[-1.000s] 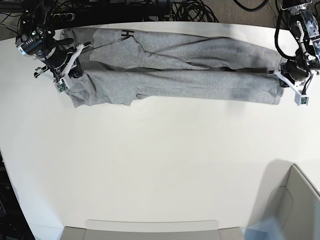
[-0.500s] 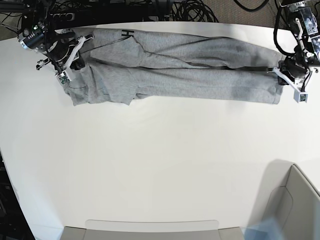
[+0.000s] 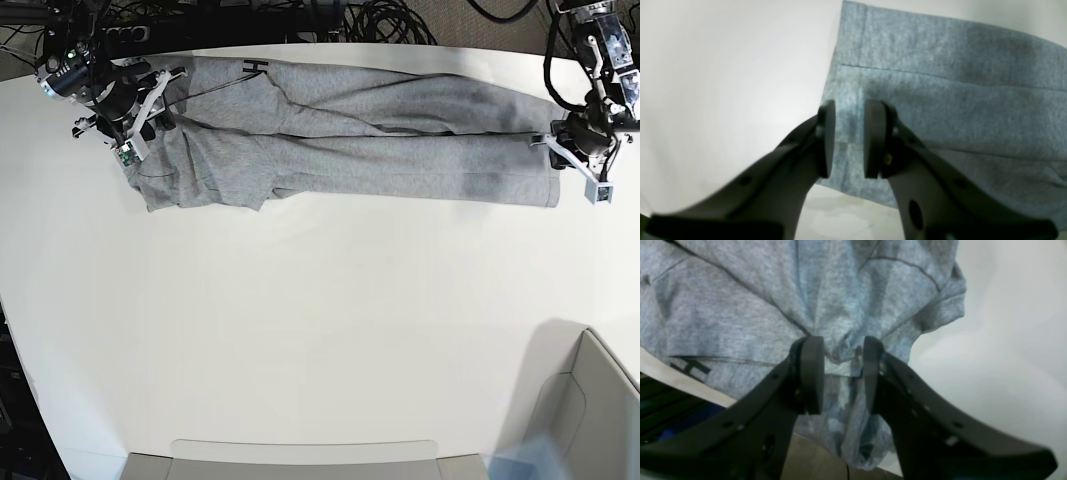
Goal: Fold the T-shirt properly
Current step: 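Release the folded edge and regrip the shirt's ends with both grippers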
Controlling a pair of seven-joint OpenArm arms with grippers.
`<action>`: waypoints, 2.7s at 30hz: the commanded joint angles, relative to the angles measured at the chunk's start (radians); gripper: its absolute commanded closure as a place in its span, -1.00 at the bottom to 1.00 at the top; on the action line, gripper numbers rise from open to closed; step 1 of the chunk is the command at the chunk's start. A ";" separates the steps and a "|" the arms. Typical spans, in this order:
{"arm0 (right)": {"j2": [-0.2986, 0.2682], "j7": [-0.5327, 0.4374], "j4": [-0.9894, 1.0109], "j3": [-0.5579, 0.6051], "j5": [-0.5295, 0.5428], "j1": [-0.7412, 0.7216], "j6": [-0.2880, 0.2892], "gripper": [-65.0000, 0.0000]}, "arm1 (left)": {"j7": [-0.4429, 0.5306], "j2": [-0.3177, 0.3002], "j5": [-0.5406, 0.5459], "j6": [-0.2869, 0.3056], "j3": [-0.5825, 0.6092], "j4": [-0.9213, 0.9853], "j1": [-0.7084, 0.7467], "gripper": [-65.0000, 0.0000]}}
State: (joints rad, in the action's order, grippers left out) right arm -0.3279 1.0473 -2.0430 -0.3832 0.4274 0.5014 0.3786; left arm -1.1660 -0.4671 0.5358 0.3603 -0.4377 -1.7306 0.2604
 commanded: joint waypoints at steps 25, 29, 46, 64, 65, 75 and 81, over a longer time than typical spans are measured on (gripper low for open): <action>0.033 -0.019 -0.015 -0.009 0.009 -0.002 0.004 0.37 | 0.019 -0.019 0.005 0.205 -0.005 -0.015 -0.013 0.50; 0.033 -0.019 -0.015 -0.007 0.009 -0.002 0.004 0.37 | 0.019 -0.019 0.004 0.205 -0.005 -0.015 -0.013 0.50; 0.034 -0.019 -0.015 -0.007 0.009 -0.002 0.004 0.37 | 0.019 -0.019 0.004 0.207 -0.006 -0.015 -0.013 0.49; 0.034 -0.019 -0.015 -0.006 0.009 -0.002 0.004 0.37 | 0.018 -0.019 0.004 0.207 -0.006 -0.015 -0.013 0.49; 0.034 -0.019 -0.015 -0.006 0.009 -0.002 0.004 0.37 | 0.018 -0.019 0.004 0.207 -0.006 -0.015 -0.013 0.49; 0.034 -0.019 -0.015 -0.006 0.009 -0.002 0.004 0.37 | 0.018 -0.019 0.004 0.207 -0.006 -0.015 -0.013 0.49; 0.034 -0.019 -0.015 -0.006 0.009 -0.002 0.004 0.37 | 0.018 -0.019 0.004 0.207 -0.006 -0.015 -0.013 0.50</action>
State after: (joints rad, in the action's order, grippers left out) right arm -0.2871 1.0470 -2.0430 -0.3843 0.4240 0.5014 0.3786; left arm -1.1587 -0.4679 0.5385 0.5659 -0.4324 -1.7306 0.2569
